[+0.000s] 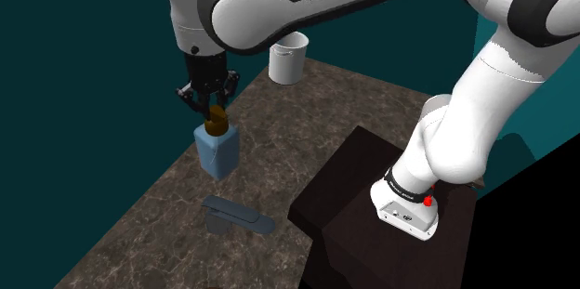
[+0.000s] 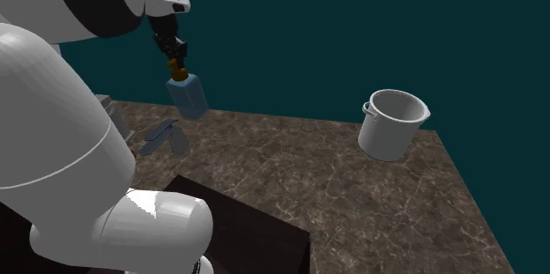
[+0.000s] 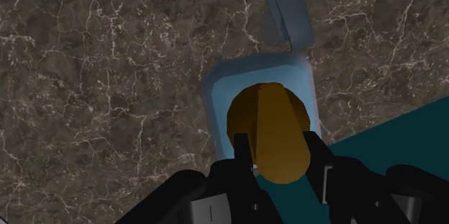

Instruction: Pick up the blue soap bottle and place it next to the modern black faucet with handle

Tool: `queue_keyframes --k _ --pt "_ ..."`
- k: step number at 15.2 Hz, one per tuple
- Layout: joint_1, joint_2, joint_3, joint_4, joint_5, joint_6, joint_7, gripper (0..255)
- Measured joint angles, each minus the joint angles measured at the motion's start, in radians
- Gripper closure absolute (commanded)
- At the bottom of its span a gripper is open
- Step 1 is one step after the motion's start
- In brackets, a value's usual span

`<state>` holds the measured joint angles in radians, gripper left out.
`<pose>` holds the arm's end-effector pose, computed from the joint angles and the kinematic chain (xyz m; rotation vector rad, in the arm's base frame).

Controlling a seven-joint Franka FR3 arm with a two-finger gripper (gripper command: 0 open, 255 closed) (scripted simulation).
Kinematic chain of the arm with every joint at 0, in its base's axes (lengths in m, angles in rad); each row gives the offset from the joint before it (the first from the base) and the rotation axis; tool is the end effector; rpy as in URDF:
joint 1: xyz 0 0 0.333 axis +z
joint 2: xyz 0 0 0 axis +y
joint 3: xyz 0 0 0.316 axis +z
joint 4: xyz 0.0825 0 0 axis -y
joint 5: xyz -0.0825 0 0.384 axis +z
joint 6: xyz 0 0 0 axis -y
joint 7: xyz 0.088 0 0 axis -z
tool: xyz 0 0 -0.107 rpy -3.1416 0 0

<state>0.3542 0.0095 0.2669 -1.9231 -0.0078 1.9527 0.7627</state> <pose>0.4591 0.3274 0.4844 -3.1245 0.2172 -0.0294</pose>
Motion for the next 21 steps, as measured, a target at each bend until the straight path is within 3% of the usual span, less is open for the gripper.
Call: queue_keyframes --k 21 --pt "0.005 0.098 0.000 -0.173 -0.034 0.268 0.025 255"
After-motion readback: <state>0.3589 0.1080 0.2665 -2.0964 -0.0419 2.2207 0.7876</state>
